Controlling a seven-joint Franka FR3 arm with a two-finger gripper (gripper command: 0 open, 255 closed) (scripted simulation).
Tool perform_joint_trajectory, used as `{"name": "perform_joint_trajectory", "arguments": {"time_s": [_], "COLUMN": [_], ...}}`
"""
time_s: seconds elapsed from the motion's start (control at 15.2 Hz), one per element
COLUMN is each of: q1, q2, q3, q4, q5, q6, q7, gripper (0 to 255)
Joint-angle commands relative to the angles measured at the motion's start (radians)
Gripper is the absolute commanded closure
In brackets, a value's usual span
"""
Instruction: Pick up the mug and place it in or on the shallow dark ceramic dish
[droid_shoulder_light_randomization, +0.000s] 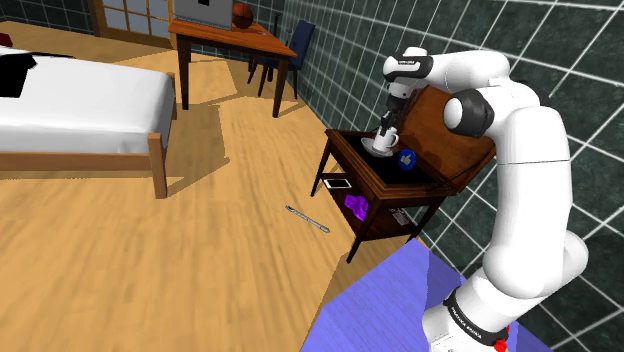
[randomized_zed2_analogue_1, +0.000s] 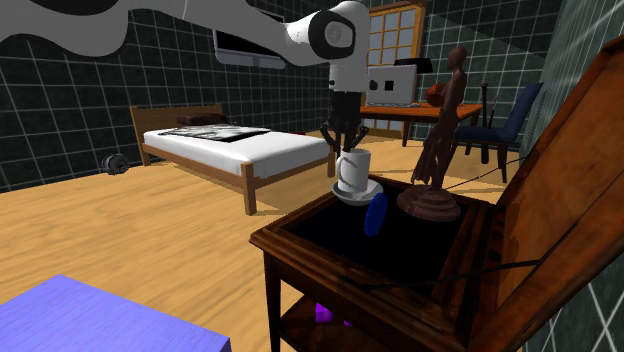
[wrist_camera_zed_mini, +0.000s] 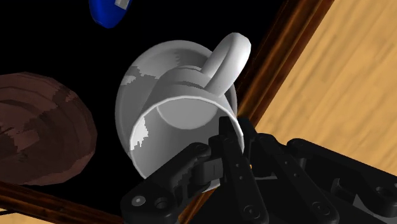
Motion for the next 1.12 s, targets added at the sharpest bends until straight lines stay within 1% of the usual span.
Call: {"name": "perform_joint_trajectory", "arguments": {"time_s": [0.0,0.2,0.26,0.59,0.86,1.06], "q1": [0.000,0.000,0.000,0.000,-0.031,-0.031], "q2": [0.000,0.000,0.000,0.000,0.023,0.023], "q3": [0.000,0.000,0.000,0.000,0.001,0.001], "q4": [-0.001,-0.001,-0.001,-0.001,0.170,0.170], "q5": [0.000,0.000,0.000,0.000,0.002,0.002], "q6": [0.001,0.001,0.001,0.001,-0.142,-0.142], "q7": [0.000,0.000,0.000,0.000,0.012,0.012], "gripper": [255,255,0,0,0,0]}}
